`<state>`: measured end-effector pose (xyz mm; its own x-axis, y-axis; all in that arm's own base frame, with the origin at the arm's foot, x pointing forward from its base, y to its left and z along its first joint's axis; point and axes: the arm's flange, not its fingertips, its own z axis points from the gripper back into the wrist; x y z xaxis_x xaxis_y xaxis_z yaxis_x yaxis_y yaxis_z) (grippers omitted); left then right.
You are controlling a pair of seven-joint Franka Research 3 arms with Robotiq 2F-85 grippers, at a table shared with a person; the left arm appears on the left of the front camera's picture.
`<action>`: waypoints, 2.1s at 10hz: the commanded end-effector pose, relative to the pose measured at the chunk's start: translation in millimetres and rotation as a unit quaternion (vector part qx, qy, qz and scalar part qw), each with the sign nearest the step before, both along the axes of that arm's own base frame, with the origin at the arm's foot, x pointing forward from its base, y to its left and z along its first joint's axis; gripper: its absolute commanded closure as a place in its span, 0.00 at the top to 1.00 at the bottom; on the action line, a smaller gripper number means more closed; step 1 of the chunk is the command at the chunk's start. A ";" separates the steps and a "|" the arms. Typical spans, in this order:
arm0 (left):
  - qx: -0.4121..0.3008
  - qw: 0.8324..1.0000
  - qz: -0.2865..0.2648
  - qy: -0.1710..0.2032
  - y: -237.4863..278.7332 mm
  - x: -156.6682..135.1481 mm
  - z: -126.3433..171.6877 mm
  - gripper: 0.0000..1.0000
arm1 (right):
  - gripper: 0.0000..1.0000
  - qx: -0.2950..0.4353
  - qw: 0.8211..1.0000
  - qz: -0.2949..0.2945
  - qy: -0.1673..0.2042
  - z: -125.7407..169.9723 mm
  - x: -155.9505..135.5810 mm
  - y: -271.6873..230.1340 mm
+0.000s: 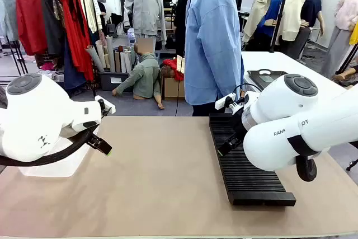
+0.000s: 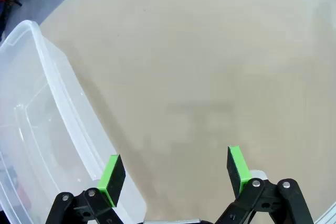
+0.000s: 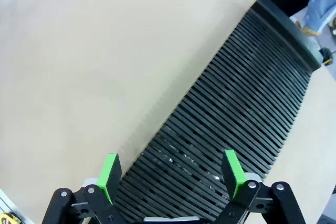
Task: Sort PCBs into racks and boxes based on the side picked up.
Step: Pick up the Blank PCB handed by the Human.
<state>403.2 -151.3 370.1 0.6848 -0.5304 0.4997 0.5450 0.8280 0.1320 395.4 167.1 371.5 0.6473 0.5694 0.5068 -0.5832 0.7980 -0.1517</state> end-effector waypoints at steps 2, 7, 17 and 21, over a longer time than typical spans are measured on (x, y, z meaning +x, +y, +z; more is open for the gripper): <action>0.000 1.000 0.000 0.000 0.0 -0.1 0.1 1.00 | 1.00 0.000 1.000 0.000 0.000 0.0 0.0 0.0; 0.000 1.000 0.000 0.000 0.0 -0.1 0.1 1.00 | 1.00 0.000 1.000 0.000 0.000 0.0 0.0 0.0; -0.060 0.996 0.010 0.071 15.1 20.1 74.8 1.00 | 1.00 0.082 0.995 -0.030 0.043 75.6 -4.7 -50.0; -0.165 0.975 -0.040 0.146 47.8 40.6 128.5 1.00 | 1.00 0.163 0.971 -0.058 0.163 120.5 6.0 -91.2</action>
